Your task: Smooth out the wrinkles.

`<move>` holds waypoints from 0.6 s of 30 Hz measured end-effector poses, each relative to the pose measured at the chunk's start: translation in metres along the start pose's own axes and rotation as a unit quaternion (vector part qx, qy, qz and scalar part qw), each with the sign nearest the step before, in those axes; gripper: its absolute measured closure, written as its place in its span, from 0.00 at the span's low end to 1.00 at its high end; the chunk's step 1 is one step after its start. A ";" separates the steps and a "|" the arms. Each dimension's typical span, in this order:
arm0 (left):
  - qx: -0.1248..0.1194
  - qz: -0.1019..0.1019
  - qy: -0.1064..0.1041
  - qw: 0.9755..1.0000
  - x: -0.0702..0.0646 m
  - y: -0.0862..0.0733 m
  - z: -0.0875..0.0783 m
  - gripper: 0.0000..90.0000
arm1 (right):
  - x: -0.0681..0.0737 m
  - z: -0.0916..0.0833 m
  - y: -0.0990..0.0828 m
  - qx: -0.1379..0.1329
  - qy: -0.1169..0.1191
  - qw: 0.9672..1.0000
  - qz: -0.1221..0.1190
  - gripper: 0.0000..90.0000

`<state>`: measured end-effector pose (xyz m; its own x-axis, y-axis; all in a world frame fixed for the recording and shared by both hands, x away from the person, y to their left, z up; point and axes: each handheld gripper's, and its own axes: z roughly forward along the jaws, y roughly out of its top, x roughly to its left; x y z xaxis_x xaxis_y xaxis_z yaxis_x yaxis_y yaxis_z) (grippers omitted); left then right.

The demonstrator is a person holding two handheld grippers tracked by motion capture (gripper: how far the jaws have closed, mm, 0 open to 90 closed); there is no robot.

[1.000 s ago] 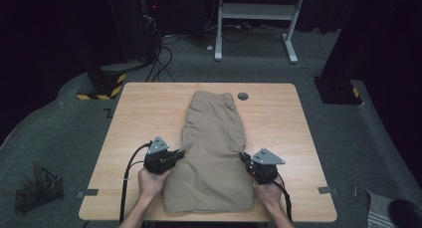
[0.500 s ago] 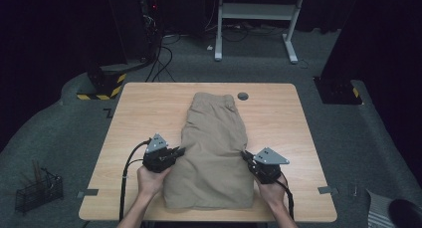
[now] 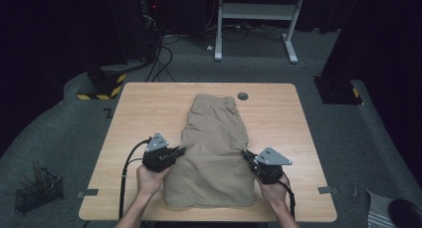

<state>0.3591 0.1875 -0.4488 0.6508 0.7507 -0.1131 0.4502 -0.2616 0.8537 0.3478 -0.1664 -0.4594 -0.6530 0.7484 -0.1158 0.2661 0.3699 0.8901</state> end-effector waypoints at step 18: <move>-0.008 0.005 -0.007 1.000 -0.004 0.008 -0.011 0.95 | 0.002 -0.011 0.006 -0.017 0.005 1.000 -0.010 0.98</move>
<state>0.3539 0.1890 -0.4361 0.6634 0.7399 -0.1119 0.4345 -0.2591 0.8626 0.3407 -0.1685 -0.4492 -0.6658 0.7349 -0.1291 0.2288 0.3657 0.9022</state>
